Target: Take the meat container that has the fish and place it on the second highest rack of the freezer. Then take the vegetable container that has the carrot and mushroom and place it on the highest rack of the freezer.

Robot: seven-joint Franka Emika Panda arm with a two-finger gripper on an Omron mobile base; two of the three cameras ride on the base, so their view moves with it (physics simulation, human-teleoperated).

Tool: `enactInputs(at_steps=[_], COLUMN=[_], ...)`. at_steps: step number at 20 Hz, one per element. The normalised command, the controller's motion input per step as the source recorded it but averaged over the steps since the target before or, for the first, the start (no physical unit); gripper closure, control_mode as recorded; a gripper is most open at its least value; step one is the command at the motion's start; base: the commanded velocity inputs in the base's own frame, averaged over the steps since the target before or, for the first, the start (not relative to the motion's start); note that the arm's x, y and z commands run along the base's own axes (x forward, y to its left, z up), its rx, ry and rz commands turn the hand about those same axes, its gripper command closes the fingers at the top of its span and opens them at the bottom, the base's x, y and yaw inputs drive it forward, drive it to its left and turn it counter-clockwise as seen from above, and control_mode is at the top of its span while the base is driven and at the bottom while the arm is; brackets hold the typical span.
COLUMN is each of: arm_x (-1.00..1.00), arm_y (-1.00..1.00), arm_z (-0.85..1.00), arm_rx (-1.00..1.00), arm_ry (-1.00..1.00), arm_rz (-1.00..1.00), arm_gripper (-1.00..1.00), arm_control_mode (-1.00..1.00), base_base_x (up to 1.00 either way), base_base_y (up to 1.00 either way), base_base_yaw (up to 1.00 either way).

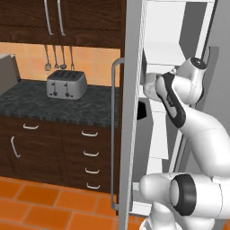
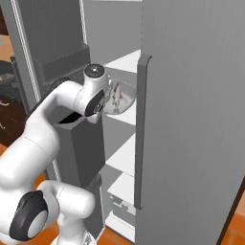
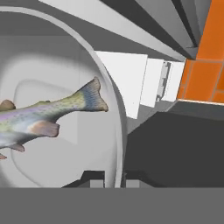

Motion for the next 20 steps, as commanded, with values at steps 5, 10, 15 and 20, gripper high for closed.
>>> enactInputs(at_steps=[5, 10, 15, 20], arm_x=[0.09, 0.50, 0.46, 0.37], arm_y=[-0.29, -0.10, -0.27, -0.34], arm_z=[-0.34, -0.13, -0.21, -0.43], arm_rx=[0.00, 0.00, 0.00, 0.00], arm_ry=[0.00, 0.00, -0.03, 0.00], arm_rz=[-0.10, -0.04, -0.03, -0.01], arm_gripper=[1.00, 1.00, 1.00, 1.00], arm_control_mode=[-1.00, -1.00, -1.00, -1.00], base_base_x=[0.00, 0.00, 0.00, 0.00], base_base_y=[0.00, 0.00, 0.00, 0.00], base_base_yaw=[0.00, 0.00, 0.00, 0.00])
